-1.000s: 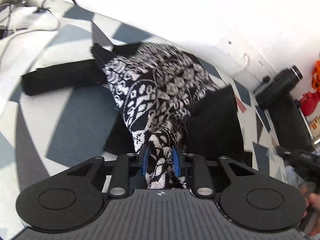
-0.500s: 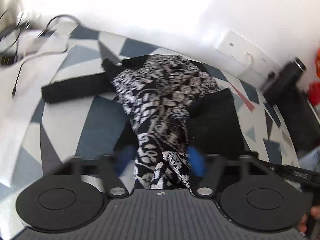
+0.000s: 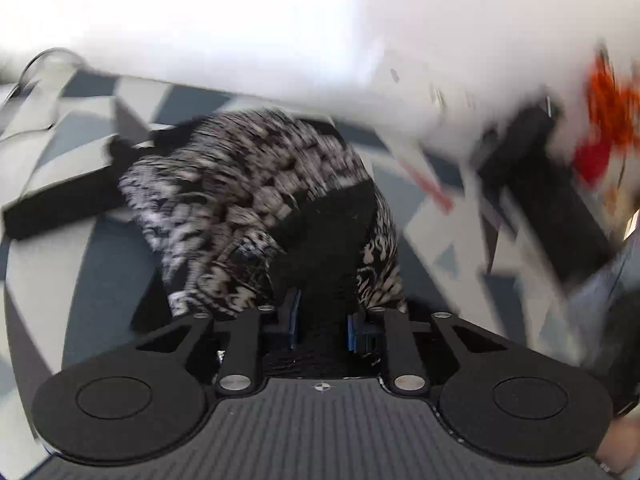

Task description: Fold clothes

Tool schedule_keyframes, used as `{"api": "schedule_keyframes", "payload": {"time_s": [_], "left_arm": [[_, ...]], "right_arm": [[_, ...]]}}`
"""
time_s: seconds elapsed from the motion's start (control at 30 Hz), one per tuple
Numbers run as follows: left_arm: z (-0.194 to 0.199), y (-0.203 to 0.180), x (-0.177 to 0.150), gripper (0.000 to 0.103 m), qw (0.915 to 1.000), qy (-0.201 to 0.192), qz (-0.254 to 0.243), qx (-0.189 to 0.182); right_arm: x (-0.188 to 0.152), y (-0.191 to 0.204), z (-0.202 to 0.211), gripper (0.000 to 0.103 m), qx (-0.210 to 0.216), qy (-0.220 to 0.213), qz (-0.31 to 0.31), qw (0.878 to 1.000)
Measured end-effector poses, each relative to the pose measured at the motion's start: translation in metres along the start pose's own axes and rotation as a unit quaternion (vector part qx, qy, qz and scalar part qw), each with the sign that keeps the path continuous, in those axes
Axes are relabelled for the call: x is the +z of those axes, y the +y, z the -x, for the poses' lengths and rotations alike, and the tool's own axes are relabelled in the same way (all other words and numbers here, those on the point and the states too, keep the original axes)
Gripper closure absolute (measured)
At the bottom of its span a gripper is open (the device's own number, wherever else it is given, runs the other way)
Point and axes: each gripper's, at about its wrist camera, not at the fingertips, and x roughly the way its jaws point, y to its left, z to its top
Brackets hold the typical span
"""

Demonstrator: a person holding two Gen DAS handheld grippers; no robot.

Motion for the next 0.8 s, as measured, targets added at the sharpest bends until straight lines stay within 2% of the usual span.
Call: {"api": "schedule_keyframes", "payload": {"time_s": [0.1,0.17,0.27,0.37,0.47,0.57,0.6,0.67,0.73,0.8], "left_arm": [[0.043,0.018,0.002,0.088,0.9936,-0.081,-0.019,0.077],[0.065,0.038,0.005,0.088,0.9885,-0.105,0.012,0.108],[0.08,0.063,0.004,0.088,0.9851,-0.108,0.044,0.126],[0.073,0.072,-0.014,0.089,0.9873,-0.073,0.059,0.128],[0.056,0.073,-0.04,0.089,0.9894,-0.023,0.075,0.122],[0.048,0.074,-0.055,0.089,0.9908,0.013,0.079,0.109],[0.048,0.074,-0.057,0.089,0.991,0.017,0.079,0.106],[0.045,0.074,-0.058,0.089,0.9911,0.02,0.077,0.107],[0.042,0.073,-0.053,0.088,0.9911,0.024,0.076,0.107],[0.039,0.069,-0.048,0.074,0.9914,0.026,0.068,0.109]], "right_arm": [[-0.002,0.005,0.008,0.093,-0.001,-0.036,0.008,0.999],[0.002,0.01,0.021,0.094,-0.009,-0.076,0.007,0.997],[0.015,0.014,0.047,0.095,-0.022,-0.143,-0.004,0.989],[0.026,0.008,0.064,0.095,-0.053,-0.189,-0.03,0.98],[0.03,-0.008,0.055,0.094,-0.085,-0.158,-0.052,0.982],[0.023,-0.021,0.044,0.079,-0.105,-0.112,-0.08,0.985],[0.018,-0.023,0.044,0.073,-0.111,-0.109,-0.083,0.984],[0.01,-0.026,0.046,0.067,-0.113,-0.104,-0.079,0.985],[0.005,-0.027,0.046,0.064,-0.111,-0.098,-0.077,0.986],[0.004,-0.03,0.042,0.061,-0.107,-0.087,-0.082,0.987]]}}
